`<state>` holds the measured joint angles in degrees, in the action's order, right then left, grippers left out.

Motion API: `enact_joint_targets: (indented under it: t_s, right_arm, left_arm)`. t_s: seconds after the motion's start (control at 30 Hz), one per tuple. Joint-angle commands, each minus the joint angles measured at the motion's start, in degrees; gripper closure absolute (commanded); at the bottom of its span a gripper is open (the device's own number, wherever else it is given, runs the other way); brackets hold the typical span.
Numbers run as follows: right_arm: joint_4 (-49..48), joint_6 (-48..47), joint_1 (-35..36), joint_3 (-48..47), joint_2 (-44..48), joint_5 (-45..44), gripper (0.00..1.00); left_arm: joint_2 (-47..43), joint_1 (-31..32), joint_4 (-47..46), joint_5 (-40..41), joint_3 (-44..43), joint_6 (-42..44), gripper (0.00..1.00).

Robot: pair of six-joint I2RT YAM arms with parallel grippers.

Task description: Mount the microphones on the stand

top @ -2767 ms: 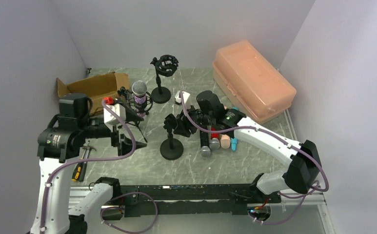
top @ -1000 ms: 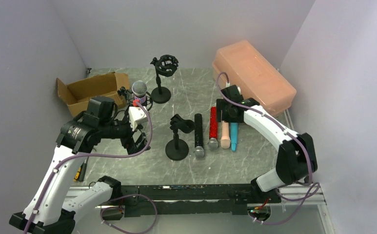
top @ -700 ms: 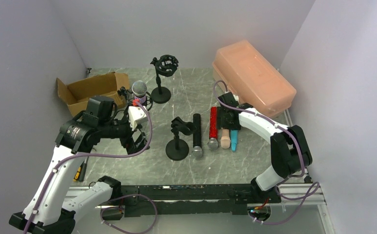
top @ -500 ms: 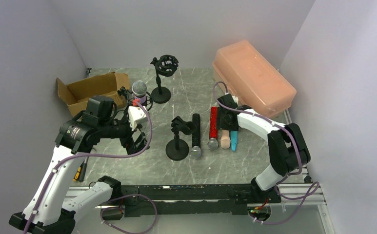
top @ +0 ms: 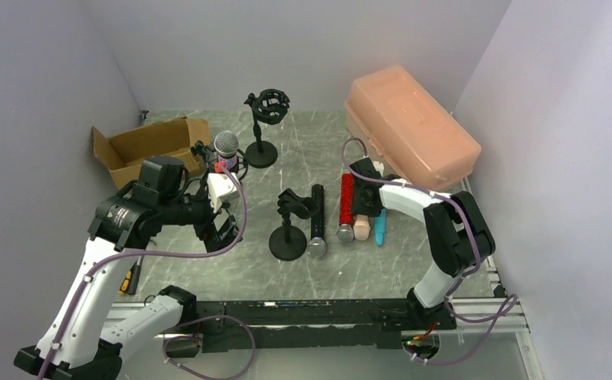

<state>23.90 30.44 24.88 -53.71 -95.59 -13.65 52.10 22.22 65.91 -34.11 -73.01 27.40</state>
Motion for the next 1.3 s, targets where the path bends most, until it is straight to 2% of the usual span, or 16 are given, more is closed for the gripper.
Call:
enact_joint_targets:
  t_s: [0.0, 0.13, 0.4, 0.57, 0.73, 1.07, 1.27]
  right_arm:
    - [0.78, 1.44, 0.75, -1.62, 2.80, -0.04, 0.73]
    - [4.32, 0.98, 2.14, -6.65, 9.18, 0.41, 0.86]
    - [11.89, -0.91, 8.05, -19.05, 17.87, 1.02, 1.00]
    - [15.41, -1.68, 12.41, -25.65, 20.51, 2.14, 1.00]
    - [17.07, -2.09, 15.24, -30.78, 22.01, 6.99, 1.00]
    - [18.21, -3.84, 17.94, -41.36, 19.24, 24.02, 1.00]
    - [18.23, -2.03, 20.36, -44.41, 15.84, 33.61, 1.00]
  left_arm:
    - [-0.85, 0.19, -0.12, 0.13, -3.12, 1.58, 0.01]
    - [-0.95, 0.19, -0.26, 0.00, -4.37, 3.71, 0.01]
    - [-2.27, 0.19, -2.61, 2.14, -7.02, 11.07, 0.01]
    - [-3.96, 0.19, -4.42, 1.82, -9.02, 15.46, 0.00]
    - [-6.65, 0.19, -6.83, 1.67, -9.16, 20.69, 0.01]
    - [-11.66, 0.19, -10.12, 1.35, -7.39, 32.75, 0.00]
    - [-16.18, 0.19, -14.75, 1.64, -3.01, 45.22, 0.00]
